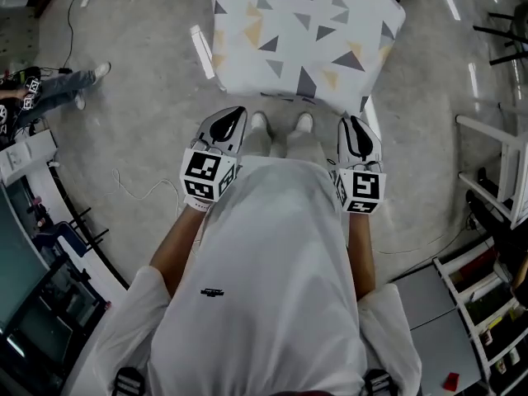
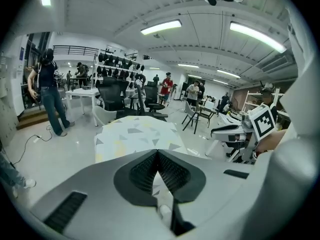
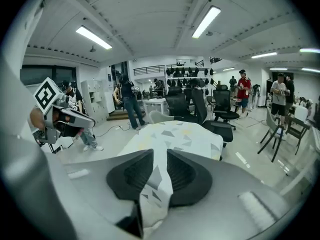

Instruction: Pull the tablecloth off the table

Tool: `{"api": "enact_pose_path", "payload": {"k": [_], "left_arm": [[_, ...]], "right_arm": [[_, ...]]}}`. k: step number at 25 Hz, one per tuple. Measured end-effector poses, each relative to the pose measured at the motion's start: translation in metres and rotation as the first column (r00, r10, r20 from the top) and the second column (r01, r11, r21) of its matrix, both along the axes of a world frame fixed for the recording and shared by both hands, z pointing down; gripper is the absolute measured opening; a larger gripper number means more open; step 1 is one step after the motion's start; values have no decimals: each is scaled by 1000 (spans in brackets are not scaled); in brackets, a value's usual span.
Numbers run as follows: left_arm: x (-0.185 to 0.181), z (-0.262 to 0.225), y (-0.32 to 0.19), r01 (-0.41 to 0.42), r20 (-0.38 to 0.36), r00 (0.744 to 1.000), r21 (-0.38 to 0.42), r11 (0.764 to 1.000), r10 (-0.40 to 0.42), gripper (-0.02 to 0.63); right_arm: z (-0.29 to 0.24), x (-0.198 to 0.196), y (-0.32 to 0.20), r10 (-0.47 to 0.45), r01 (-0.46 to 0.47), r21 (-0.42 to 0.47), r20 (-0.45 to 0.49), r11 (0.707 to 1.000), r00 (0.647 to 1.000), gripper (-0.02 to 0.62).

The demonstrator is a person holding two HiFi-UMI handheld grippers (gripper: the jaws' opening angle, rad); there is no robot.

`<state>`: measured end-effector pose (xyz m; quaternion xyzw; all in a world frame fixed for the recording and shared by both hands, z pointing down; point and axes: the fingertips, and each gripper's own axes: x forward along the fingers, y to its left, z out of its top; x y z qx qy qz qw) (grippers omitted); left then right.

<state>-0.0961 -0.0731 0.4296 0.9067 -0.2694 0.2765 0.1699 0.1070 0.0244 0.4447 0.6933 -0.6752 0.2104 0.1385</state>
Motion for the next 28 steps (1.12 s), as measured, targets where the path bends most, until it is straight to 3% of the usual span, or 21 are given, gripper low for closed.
{"api": "enact_pose_path", "payload": {"k": [7,8,10,12,14,16,19,22,26,28], "left_arm": [[-16,79,-8,-93,124,987,-57,994,99,9],[-16,90,-9,-104,140,984,-65,992,113,26],[-13,111,-10,-122,162,977,-95,988,137,138],[-5,127,-10,-137,151,976,-141,981,158,202],[7,137,-12,-144,133,977,-154,978,164,228],[17,151,-15,-172,163,968,-128,977,192,250],[32,178,-12,-279,246,925,-75,957,288,275],[48,198,-11,-388,308,871,-49,921,383,279],[62,227,-10,-533,415,763,-32,846,496,282],[71,236,-11,-594,441,724,8,804,530,305]], "right_arm": [[47,-16,-1,26,-29,-109,-26,994,999,149],[56,-15,-1,31,-34,-124,-27,992,999,158],[76,-12,0,29,-35,-162,-40,986,999,173],[96,-8,1,22,-35,-202,-65,979,998,189],[114,-6,-1,5,-26,-228,-94,973,996,204],[130,-9,-7,-32,3,-241,-118,971,992,206],[155,-17,-16,-132,80,-274,-176,958,976,224],[173,-26,-32,-271,192,-297,-256,935,928,229],[195,-39,-50,-432,338,-318,-303,886,849,244],[208,-44,-56,-503,398,-340,-322,852,802,258]]}}
